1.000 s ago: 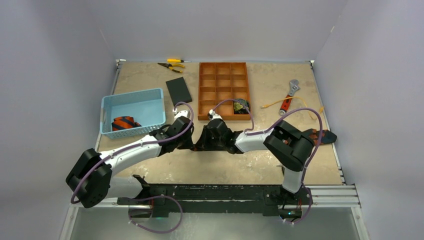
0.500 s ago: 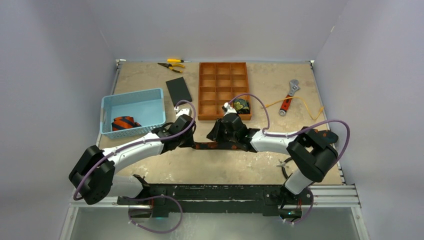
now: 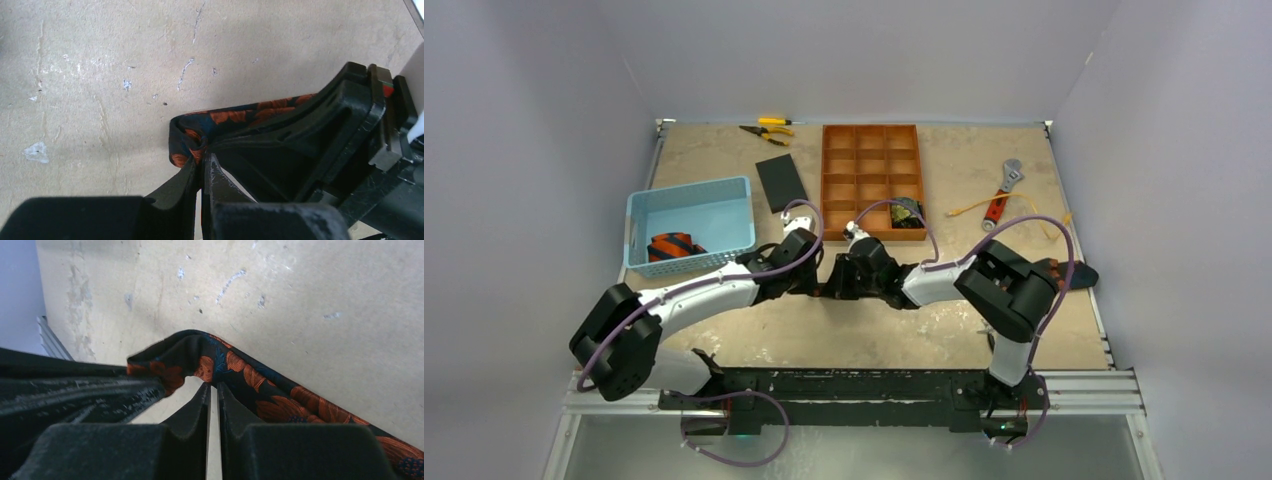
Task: Roll the ties
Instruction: Roll the tie at the center of the board.
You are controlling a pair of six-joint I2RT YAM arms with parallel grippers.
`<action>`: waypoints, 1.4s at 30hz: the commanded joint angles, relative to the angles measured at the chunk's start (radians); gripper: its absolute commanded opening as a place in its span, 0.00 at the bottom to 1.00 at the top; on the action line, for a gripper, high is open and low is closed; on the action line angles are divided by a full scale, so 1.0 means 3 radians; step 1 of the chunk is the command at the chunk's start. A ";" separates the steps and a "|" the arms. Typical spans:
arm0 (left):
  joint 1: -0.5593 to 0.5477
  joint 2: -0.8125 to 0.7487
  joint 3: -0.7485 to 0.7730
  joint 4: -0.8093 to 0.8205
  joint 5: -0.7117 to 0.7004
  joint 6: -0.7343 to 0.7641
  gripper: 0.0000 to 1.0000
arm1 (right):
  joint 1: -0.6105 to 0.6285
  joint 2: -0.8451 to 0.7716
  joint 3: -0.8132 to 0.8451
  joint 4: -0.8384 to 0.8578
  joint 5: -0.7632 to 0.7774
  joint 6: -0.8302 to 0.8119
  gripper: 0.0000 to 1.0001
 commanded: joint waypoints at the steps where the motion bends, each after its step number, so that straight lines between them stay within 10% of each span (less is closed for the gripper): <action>1: -0.0049 0.0015 0.0112 0.0108 -0.0036 -0.0009 0.00 | -0.0009 0.0115 0.0186 0.0213 -0.0062 0.0116 0.12; 29: -0.0132 0.0695 0.0445 0.0170 -0.0131 0.0182 0.00 | -0.0004 -0.1237 -0.0681 -0.0632 0.0674 -0.0196 0.31; 36: -0.0192 0.0716 0.0485 0.0176 -0.0054 0.0201 0.32 | -0.0004 -0.1682 -0.0807 -0.0817 0.0909 -0.0251 0.36; 42: -0.0209 0.0642 0.0501 0.0165 -0.0025 0.0193 0.41 | -0.0005 -0.1651 -0.0826 -0.0761 0.0869 -0.0244 0.37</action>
